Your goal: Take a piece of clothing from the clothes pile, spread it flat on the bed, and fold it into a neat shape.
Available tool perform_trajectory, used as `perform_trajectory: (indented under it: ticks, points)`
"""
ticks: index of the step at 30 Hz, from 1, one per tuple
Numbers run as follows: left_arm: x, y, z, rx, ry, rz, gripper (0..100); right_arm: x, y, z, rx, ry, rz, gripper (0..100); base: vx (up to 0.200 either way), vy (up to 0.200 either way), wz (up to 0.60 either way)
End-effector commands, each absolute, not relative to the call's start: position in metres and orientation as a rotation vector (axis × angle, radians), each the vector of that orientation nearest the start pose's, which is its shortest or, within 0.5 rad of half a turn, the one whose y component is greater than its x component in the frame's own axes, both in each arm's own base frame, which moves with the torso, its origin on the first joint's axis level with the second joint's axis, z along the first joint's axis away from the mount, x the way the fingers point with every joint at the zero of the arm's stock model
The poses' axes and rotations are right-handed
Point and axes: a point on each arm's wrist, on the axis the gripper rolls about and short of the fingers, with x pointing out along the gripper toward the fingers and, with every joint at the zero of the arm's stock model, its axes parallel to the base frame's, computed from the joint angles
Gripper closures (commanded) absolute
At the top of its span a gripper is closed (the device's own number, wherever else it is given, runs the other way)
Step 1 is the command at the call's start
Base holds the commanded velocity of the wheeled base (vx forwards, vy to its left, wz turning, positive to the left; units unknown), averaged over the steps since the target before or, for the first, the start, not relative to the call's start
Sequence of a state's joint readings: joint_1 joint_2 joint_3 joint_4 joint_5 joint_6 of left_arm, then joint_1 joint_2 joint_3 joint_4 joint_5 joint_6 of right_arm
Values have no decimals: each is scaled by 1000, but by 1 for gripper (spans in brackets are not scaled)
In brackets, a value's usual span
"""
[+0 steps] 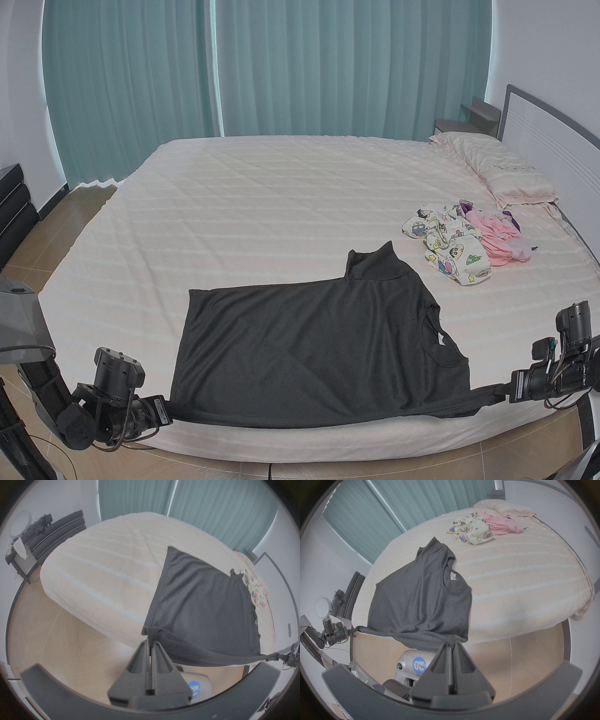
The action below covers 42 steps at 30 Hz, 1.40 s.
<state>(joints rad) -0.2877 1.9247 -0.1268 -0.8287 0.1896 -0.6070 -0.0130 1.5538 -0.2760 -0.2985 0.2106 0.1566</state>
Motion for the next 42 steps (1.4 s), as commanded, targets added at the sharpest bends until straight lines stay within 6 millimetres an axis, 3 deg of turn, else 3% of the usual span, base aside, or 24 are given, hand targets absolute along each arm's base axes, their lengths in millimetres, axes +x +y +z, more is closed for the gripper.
perform_trajectory:
  ticks: [1, 17, 30, 42]
  points:
    - [204, -50, 23, -373, 840, 197, 100, 190, 2, 76, 249, 956, 109, 100, 0, 0, 0]
    - [256, -53, 43, -394, 813, 228, 100, 229, 7, 78, 237, 936, 130, 100, 0, 0, 0]
    - [287, -53, 27, -394, 846, 262, 100, 267, 17, 76, 183, 913, 109, 100, 0, 0, 0]
    - [318, -56, 14, -401, 833, 266, 100, 289, 23, 69, 143, 911, 65, 100, 0, 0, 0]
